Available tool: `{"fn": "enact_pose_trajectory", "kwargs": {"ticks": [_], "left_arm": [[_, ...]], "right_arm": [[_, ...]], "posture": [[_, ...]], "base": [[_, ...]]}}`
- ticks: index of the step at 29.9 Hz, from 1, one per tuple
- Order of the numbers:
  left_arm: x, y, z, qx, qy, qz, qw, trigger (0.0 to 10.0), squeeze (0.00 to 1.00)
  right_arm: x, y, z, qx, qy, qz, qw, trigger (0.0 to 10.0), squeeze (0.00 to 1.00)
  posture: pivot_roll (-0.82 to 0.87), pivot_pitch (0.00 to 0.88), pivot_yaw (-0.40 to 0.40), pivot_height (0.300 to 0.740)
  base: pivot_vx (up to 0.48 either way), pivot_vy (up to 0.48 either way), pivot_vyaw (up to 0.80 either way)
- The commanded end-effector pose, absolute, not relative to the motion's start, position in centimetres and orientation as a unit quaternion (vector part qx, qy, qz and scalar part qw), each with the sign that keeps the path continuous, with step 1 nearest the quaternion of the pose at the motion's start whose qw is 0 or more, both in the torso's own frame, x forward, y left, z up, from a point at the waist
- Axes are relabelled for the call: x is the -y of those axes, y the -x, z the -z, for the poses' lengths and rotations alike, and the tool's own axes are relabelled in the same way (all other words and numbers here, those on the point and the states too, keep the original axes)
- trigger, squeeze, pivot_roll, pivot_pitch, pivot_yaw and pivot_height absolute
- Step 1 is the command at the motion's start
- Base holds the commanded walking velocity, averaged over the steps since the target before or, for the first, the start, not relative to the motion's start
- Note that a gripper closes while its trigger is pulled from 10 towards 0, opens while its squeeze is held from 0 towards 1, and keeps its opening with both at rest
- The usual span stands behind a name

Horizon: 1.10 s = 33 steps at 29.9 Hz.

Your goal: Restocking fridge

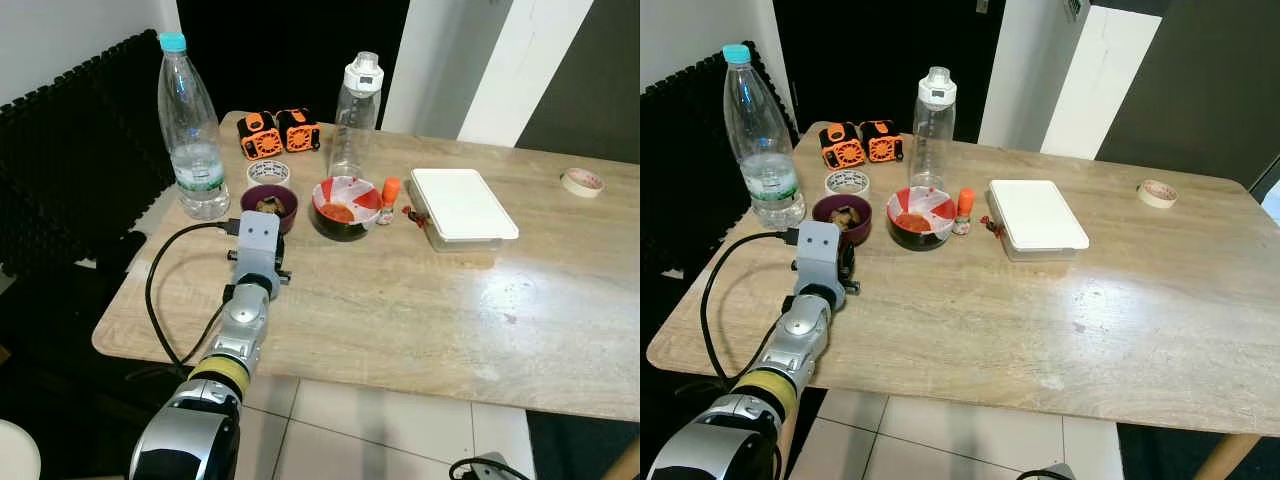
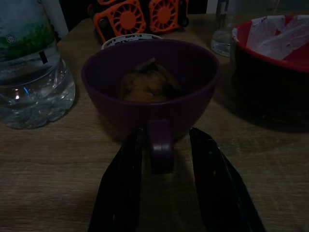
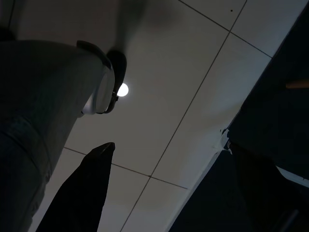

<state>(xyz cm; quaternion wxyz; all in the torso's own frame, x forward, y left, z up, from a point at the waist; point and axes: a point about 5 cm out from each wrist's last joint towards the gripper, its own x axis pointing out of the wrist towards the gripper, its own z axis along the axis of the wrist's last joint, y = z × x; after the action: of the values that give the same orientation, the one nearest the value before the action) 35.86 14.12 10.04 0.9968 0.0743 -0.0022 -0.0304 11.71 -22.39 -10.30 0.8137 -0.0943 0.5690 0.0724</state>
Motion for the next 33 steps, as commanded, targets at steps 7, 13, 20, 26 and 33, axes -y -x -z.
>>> {"fn": "enact_pose_trajectory", "kwargs": {"ticks": [7, 13, 20, 26, 33], "left_arm": [[-14.3, -35.8, -10.0, 0.007, -0.081, 0.024, 0.996, 10.0, 0.00], [-14.2, -35.7, -9.7, 0.000, -0.082, 0.029, 0.996, 10.0, 0.00], [-13.5, -35.6, -9.6, -0.002, -0.089, 0.045, 0.995, 0.0, 0.00], [-13.6, -35.6, -9.4, -0.007, -0.088, 0.043, 0.995, 0.0, 0.00], [-13.7, -35.5, -9.3, -0.008, -0.088, 0.042, 0.995, 0.0, 0.00]], "right_arm": [[22.5, -11.7, 10.3, -0.569, 0.099, -0.072, 0.813, 10.0, 0.00], [21.4, -12.3, 10.3, -0.564, 0.097, -0.077, 0.817, 10.0, 0.00], [20.7, -12.8, 10.3, -0.561, 0.095, -0.080, 0.819, 10.0, 0.00], [20.8, -12.9, 10.3, -0.561, 0.094, -0.077, 0.819, 10.0, 0.00], [21.3, -12.9, 10.2, -0.561, 0.095, -0.074, 0.819, 10.0, 0.00]], "posture": [[0.06, 0.011, -0.082, 0.740], [0.06, 0.011, -0.083, 0.740], [0.06, 0.012, -0.081, 0.740], [0.06, 0.016, -0.080, 0.740], [0.06, 0.016, -0.081, 0.740]], "base": [[0.000, 0.000, 0.00], [0.000, 0.000, 0.00], [0.000, 0.000, 0.00], [0.000, 0.000, 0.00], [0.000, 0.000, 0.00]]}}
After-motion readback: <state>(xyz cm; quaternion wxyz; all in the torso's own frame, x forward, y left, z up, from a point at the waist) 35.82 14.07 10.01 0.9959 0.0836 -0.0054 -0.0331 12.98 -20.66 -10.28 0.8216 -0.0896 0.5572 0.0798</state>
